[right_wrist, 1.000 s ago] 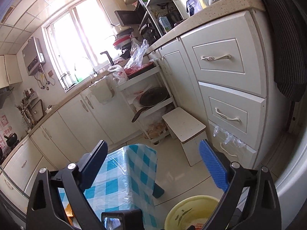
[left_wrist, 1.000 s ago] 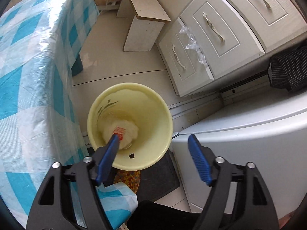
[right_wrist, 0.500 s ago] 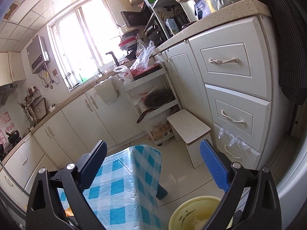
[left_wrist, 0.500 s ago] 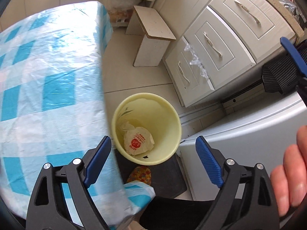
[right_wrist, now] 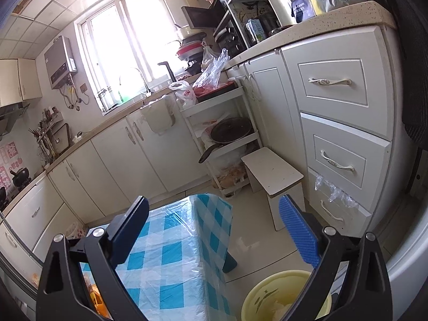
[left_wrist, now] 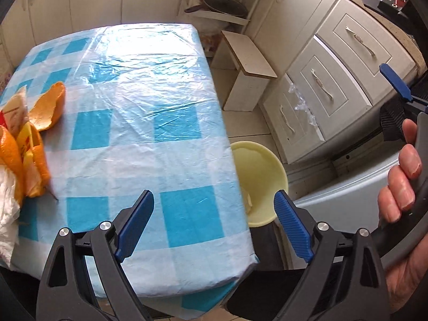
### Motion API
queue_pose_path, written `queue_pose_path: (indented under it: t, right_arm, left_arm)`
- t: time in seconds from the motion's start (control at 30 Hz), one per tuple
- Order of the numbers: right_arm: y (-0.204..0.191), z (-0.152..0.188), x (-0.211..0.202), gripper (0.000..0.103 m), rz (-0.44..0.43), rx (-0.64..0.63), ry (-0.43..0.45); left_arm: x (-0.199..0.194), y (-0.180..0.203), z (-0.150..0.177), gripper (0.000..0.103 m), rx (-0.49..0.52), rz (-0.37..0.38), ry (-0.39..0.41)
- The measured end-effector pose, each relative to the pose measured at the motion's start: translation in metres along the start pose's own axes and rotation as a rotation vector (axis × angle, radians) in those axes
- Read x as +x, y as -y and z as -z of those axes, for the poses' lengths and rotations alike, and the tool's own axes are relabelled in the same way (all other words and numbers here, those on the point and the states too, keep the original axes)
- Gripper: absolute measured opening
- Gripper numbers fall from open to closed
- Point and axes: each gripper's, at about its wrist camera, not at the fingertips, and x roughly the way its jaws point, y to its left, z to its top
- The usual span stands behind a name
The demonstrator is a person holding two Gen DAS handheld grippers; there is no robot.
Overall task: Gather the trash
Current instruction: 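Swing both tools back over the table toward the remaining trash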
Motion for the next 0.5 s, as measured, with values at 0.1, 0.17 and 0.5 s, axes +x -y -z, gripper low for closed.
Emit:
queue_pose_path:
  t: [0.1,0.17,0.5]
  right_arm:
    - [-0.007,0.002,0.002,0.094,-0.008,-0.015,-0.007]
    - [-0.012,0.004,0.003,0.094,-0.012,-0.024,-0.011]
    - [-0.027,0.011,0.010,0.094,-0.017,-0.067,-0.036]
  left_arm:
    - [-0.005,-0.014,0.004,0.088,-0.013,-0.027,0.004]
    - [-0.008,-0.024,0.007,0.088,-0.024,-0.042,0.002]
    - [-0.027,-0.064,0.019,0.088,-0.069,-0.105,0.019]
